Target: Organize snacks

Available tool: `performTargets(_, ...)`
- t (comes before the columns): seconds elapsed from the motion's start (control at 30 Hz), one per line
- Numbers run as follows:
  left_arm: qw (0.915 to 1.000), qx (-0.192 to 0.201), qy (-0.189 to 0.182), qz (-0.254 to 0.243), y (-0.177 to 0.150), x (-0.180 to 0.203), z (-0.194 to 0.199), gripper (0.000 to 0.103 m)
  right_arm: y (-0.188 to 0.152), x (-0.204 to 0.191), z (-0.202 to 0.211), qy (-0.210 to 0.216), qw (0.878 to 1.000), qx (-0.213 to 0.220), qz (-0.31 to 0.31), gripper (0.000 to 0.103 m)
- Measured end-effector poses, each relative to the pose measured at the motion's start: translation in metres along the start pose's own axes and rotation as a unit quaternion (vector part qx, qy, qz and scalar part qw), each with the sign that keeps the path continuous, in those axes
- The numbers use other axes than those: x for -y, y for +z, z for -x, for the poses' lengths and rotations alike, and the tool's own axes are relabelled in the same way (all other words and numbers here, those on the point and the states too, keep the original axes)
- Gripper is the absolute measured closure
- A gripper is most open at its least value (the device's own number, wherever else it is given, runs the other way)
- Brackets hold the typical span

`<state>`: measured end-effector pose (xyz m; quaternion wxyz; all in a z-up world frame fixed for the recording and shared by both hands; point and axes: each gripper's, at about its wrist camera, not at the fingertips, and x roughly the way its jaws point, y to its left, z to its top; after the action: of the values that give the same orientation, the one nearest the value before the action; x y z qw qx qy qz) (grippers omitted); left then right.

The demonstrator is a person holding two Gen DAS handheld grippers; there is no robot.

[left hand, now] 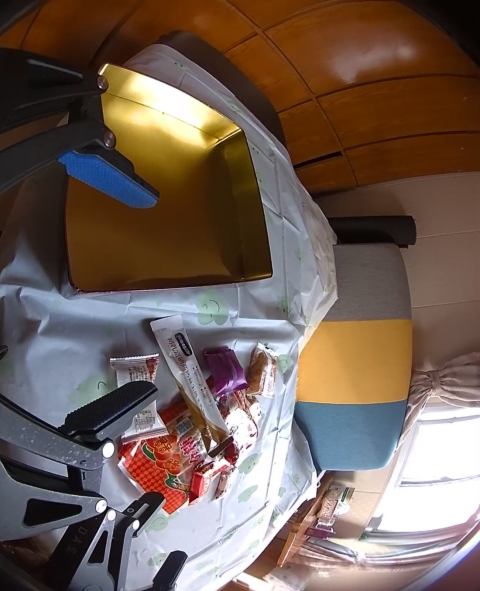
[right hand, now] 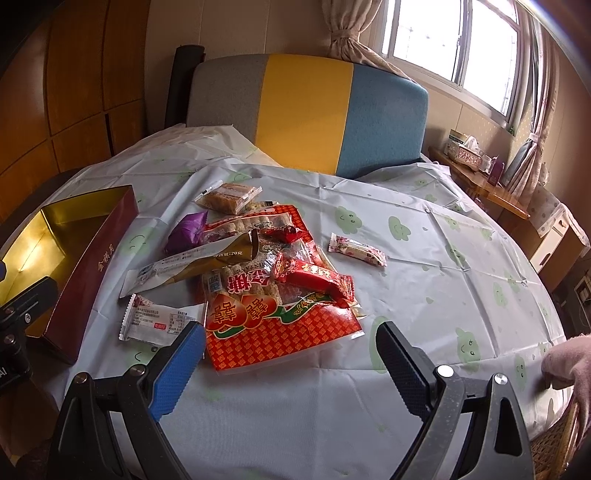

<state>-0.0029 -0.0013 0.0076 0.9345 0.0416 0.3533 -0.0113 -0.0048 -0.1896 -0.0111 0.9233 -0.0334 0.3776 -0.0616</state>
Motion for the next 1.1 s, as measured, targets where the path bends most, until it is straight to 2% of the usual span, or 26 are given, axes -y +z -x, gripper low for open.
performTargets(0.43,0.9999,-0.016,-0.005,0.002,0.001,0.001,-0.007,0.008,0.017,0.019,0.0,-0.01,1.0,0.016,0.007,0.008)
performTargets(0.63,0.999,-0.035,-0.027,-0.006,0.003,0.002,-0.016,0.017,0.041,0.056,-0.006,-0.016,1.0,0.024,0.008,0.008)
performTargets(0.73,0.9975,-0.039,-0.049,-0.034,0.012,0.004,-0.022,0.027,0.052,0.082,-0.013,-0.014,1.0,0.022,0.012,0.008)
performTargets(0.8,0.9943,-0.05,-0.075,-0.057,0.02,0.006,-0.031,0.043,0.058,0.098,-0.024,-0.006,1.0,0.01,0.025,0.008)
performTargets(0.87,0.9909,-0.067,-0.093,-0.071,0.03,0.009,-0.044,0.048,0.059,0.112,-0.037,-0.009,0.999,-0.005,0.031,0.008)
performTargets(0.97,0.9839,-0.084,-0.118,-0.104,0.042,0.019,-0.063,0.053,0.059,0.134,-0.058,0.005,0.998,-0.052,-0.026,0.008)
performTargets(1.03,0.9758,-0.088,-0.127,-0.154,0.046,0.033,-0.073,0.053,0.059,0.142,-0.065,0.033,0.995,-0.068,-0.066,0.008)
performTargets(1.1,0.9667,-0.082,-0.131,-0.204,0.048,0.048,-0.083,0.052,0.058,0.144,-0.068,0.035,0.994,-0.073,-0.073,0.008)
